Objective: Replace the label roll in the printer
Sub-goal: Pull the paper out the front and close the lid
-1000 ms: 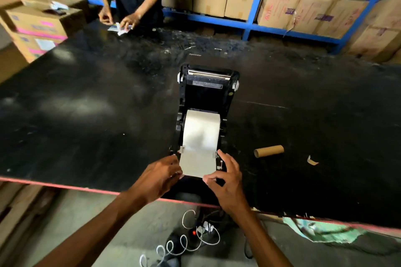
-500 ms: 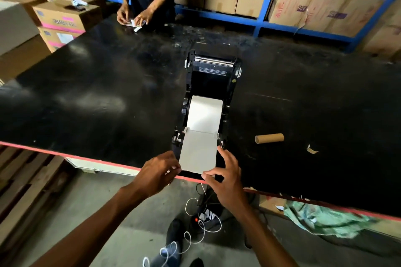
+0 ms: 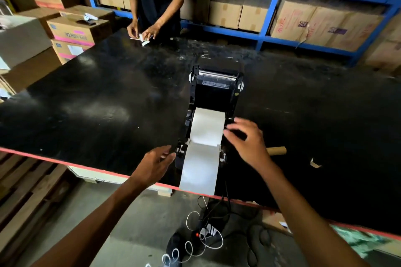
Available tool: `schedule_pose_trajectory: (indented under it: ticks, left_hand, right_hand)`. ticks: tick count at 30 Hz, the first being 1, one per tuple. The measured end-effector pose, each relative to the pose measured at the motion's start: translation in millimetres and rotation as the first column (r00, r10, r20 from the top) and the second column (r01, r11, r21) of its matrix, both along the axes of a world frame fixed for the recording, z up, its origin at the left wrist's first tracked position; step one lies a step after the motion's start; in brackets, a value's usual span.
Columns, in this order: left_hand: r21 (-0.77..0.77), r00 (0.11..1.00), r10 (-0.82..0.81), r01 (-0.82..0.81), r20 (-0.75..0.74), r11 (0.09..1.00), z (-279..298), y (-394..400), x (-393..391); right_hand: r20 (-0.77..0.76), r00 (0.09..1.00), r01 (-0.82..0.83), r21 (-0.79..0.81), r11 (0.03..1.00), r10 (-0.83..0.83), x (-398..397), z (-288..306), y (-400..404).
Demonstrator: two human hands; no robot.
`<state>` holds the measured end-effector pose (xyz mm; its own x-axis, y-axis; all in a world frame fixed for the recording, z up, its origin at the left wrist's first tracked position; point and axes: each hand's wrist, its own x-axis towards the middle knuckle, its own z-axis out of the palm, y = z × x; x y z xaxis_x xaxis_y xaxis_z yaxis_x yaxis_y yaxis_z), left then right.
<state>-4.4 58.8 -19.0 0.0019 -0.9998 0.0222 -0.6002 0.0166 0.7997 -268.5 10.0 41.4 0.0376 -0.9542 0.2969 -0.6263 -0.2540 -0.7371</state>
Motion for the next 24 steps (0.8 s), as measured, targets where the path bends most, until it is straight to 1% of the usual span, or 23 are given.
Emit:
schedule_pose_trajectory:
  ticks: [3,6,7,10,12,13,15,18,21,23,24]
  left_hand:
    - [0.217,0.996,0.007,0.012,-0.086,0.976,-1,-18,-3]
    - [0.368,0.969,0.065,0.028,-0.238,0.929,-2,-25,-4]
    - [0.396,0.962,0.074,0.037,-0.262,0.917,-3,-28,-4]
    - [0.419,0.962,0.093,0.025,-0.258,0.908,-5,-30,-1]
    - [0.423,0.951,0.12,0.012,-0.284,0.906,-5,-32,0]
    - [0.43,0.943,0.136,0.008,-0.304,0.903,-5,-32,1]
    - [0.44,0.932,0.164,-0.006,-0.323,0.898,-6,-32,1]
    - [0.421,0.927,0.178,-0.024,-0.33,0.907,-8,-32,-1]
    - [0.429,0.88,0.259,-0.071,-0.398,0.901,-8,-32,-6]
    - [0.453,0.833,0.345,-0.13,-0.433,0.882,-8,-34,-9]
    - [0.47,0.815,0.383,-0.157,-0.436,0.869,-8,-35,-11]
  right_hand:
    - [-0.114,0.993,-0.008,-0.057,0.998,0.002,6,38,-54]
    - [-0.262,0.964,0.009,-0.087,0.996,-0.031,14,64,-102]
    - [-0.325,0.945,0.006,-0.065,0.998,-0.026,17,69,-116]
    - [-0.492,0.87,0.004,0.012,1.0,0.002,25,69,-138]
    - [-0.551,0.834,0.027,-0.036,0.999,-0.042,29,61,-138]
    - [-0.554,0.828,0.037,-0.096,0.995,-0.085,30,56,-135]
    - [-0.51,0.842,0.057,-0.24,0.969,-0.176,31,48,-122]
    - [-0.427,0.87,0.022,-0.462,0.887,-0.244,25,39,-97]
    - [-0.354,0.916,-0.065,-0.596,0.8,-0.19,13,31,-74]
    - [-0.355,0.928,-0.138,-0.612,0.779,-0.114,7,23,-61]
    - [-0.365,0.927,-0.159,-0.599,0.785,-0.091,6,18,-54]
